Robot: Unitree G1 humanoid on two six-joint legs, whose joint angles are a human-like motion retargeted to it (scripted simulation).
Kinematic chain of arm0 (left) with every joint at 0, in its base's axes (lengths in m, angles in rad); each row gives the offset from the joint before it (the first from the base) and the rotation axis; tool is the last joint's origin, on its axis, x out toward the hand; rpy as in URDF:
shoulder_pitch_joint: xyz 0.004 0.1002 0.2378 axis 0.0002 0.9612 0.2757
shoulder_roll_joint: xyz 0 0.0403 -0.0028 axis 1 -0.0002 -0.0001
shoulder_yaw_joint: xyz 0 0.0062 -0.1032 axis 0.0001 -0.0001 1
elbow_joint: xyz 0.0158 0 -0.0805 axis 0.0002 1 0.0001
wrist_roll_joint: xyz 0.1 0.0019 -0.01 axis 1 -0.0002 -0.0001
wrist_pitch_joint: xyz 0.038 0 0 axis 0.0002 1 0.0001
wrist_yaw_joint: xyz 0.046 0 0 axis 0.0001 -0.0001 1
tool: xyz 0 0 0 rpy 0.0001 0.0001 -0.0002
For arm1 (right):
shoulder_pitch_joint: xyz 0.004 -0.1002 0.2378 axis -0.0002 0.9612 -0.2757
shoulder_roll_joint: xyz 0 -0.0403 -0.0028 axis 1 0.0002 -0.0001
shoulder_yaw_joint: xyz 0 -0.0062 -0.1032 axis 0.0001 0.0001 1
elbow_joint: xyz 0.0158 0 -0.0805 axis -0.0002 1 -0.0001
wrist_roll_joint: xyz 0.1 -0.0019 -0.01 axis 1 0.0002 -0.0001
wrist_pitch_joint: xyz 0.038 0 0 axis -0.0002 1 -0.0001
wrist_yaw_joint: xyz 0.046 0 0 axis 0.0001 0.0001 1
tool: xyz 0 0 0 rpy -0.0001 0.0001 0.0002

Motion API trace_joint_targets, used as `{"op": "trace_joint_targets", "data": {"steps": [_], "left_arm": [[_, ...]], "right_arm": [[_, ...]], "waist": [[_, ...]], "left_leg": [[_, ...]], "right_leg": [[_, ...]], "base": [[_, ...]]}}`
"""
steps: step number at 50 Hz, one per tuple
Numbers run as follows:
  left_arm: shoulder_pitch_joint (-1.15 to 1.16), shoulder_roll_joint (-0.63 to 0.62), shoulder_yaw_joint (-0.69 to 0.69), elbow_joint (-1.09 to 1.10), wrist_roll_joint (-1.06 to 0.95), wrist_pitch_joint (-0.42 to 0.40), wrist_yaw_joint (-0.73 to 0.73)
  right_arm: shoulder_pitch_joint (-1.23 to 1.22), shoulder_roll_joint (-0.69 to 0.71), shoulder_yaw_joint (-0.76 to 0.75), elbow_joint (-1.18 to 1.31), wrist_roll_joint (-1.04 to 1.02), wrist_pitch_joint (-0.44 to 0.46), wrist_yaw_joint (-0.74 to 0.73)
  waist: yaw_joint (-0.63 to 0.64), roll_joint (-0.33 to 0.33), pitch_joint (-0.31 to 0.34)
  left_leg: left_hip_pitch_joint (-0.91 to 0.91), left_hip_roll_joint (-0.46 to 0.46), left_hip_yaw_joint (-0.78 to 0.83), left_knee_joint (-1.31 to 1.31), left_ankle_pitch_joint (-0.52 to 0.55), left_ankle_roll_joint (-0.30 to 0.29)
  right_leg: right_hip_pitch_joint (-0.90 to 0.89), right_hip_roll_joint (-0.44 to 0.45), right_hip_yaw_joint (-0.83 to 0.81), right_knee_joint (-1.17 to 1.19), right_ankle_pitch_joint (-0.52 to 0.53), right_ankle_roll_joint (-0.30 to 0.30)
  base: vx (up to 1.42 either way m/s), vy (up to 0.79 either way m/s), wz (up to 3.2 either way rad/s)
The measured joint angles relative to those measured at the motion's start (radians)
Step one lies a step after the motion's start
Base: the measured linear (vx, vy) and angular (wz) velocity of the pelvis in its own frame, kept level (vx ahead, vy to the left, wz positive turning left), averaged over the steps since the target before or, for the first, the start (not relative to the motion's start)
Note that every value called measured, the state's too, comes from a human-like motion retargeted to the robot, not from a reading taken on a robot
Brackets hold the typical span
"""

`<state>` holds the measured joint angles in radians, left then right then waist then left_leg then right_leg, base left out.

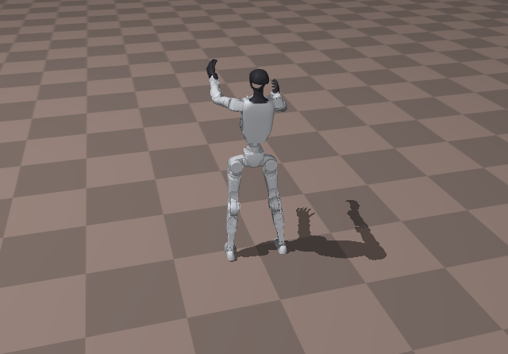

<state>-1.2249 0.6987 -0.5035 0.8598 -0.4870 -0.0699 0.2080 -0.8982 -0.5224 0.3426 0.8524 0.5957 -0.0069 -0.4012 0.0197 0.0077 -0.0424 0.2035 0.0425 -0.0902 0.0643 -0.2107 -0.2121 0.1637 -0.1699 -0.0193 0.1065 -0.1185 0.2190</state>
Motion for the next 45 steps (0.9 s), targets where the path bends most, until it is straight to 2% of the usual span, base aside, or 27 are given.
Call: {"op": "trace_joint_targets", "data": {"steps": [3,6,8,10,12,14,19,23,26,28,30,37,41,45], "left_arm": [[0.305,-0.138,0.148,0.103,0.026,0.013,0.013],[0.604,-0.245,0.237,0.225,0.046,0.010,0.035],[0.811,-0.303,0.272,0.298,0.062,0.001,0.042],[1.047,-0.359,0.302,0.340,0.106,-0.020,0.025],[1.251,-0.398,0.301,0.380,0.106,-0.022,0.039],[1.461,-0.432,0.315,0.406,0.142,-0.030,0.022],[1.879,-0.491,0.420,0.439,0.255,-0.037,-0.087],[2.049,-0.510,0.529,0.421,0.263,-0.031,-0.151],[2.041,-0.515,0.555,0.400,0.233,-0.018,-0.146],[1.983,-0.510,0.553,0.384,0.241,-0.017,-0.136],[1.873,-0.493,0.523,0.377,0.212,-0.006,-0.097],[1.359,-0.396,0.472,0.298,0.163,0.012,0.039],[1.113,-0.330,0.374,0.172,0.123,-0.024,0.103],[0.960,-0.268,0.251,0.088,0.123,-0.052,0.120]], "right_arm": [[-0.212,-0.089,0.046,-0.173,0.089,-0.052,-0.033],[-0.497,-0.215,0.167,-0.296,0.187,-0.107,-0.035],[-0.755,-0.306,0.321,-0.318,0.247,-0.139,-0.039],[-1.036,-0.390,0.511,-0.300,0.269,-0.172,-0.017],[-1.332,-0.418,0.703,-0.236,0.348,-0.206,-0.089],[-1.572,-0.428,0.811,-0.157,0.390,-0.235,-0.122],[-2.040,-0.380,0.847,0.037,0.460,-0.281,-0.122],[-2.190,-0.344,0.832,0.089,0.455,-0.296,-0.095],[-2.191,-0.348,0.861,0.090,0.444,-0.294,-0.106],[-2.160,-0.359,0.876,0.086,0.425,-0.280,-0.098],[-2.078,-0.369,0.876,0.073,0.417,-0.271,-0.119],[-1.554,-0.418,0.769,-0.032,0.328,-0.204,-0.178],[-1.263,-0.406,0.702,-0.067,0.398,-0.157,-0.126],[-1.117,-0.414,0.654,-0.101,0.503,-0.148,-0.060]], "waist": [[-0.003,-0.004,0.012],[-0.008,-0.009,0.023],[-0.012,-0.011,0.034],[-0.018,-0.017,0.014],[-0.007,-0.030,0.038],[0.007,-0.047,0.033],[0.079,-0.079,0.013],[0.120,-0.088,-0.004],[0.118,-0.086,-0.003],[0.110,-0.081,0.002],[0.103,-0.077,0.007],[0.077,-0.070,0.017],[0.070,-0.065,0.014],[0.072,-0.067,0.010]], "left_leg": [[0.007,-0.001,-0.009,0.000,-0.001,-0.007],[0.003,0.000,-0.010,-0.001,-0.002,-0.017],[-0.001,0.002,-0.005,-0.004,-0.003,-0.026],[-0.058,0.001,0.012,0.059,-0.044,-0.014],[-0.019,0.004,0.020,-0.014,0.001,-0.040],[-0.026,0.012,0.037,-0.022,0.005,-0.045],[-0.050,0.030,0.071,-0.031,0.010,-0.049],[-0.064,0.041,0.083,-0.026,0.007,-0.049],[-0.064,0.040,0.078,-0.031,0.011,-0.049],[-0.084,0.039,0.077,0.014,-0.017,-0.029],[-0.068,0.039,0.062,-0.014,0.002,-0.049],[-0.028,0.016,0.035,-0.025,0.009,-0.031],[-0.019,0.015,0.026,-0.020,0.010,-0.026],[-0.016,0.015,0.023,-0.014,0.009,-0.026]], "right_leg": [[0.015,-0.001,-0.009,-0.005,0.002,0.001],[0.014,-0.001,-0.011,-0.009,0.006,0.007],[0.008,0.000,-0.008,-0.012,0.010,0.015],[-0.048,-0.002,-0.004,0.038,-0.012,0.027],[-0.023,0.001,0.010,-0.020,0.021,0.037],[-0.040,0.009,0.023,-0.026,0.029,0.043],[-0.085,0.031,0.054,-0.031,0.040,0.043],[-0.104,0.044,0.061,-0.029,0.045,0.043],[-0.103,0.045,0.059,-0.033,0.048,0.043],[-0.111,0.040,0.046,-0.006,0.032,0.043],[-0.093,0.040,0.047,-0.028,0.041,0.043],[-0.042,0.014,0.025,-0.030,0.031,0.037],[-0.027,0.013,0.018,-0.028,0.028,0.029],[-0.020,0.013,0.016,-0.026,0.028,0.029]], "base": [[0.00,0.00,0.00],[0.00,0.00,0.00],[0.00,0.00,0.00],[0.03,0.01,-0.08],[0.06,-0.01,-0.38],[0.07,-0.04,-0.41],[0.07,-0.04,-0.34],[0.01,-0.01,-0.05],[0.00,0.00,0.00],[-0.03,0.02,0.25],[0.00,0.00,0.00],[-0.03,0.02,0.11],[0.00,0.00,0.00],[0.00,0.00,0.00]]}}
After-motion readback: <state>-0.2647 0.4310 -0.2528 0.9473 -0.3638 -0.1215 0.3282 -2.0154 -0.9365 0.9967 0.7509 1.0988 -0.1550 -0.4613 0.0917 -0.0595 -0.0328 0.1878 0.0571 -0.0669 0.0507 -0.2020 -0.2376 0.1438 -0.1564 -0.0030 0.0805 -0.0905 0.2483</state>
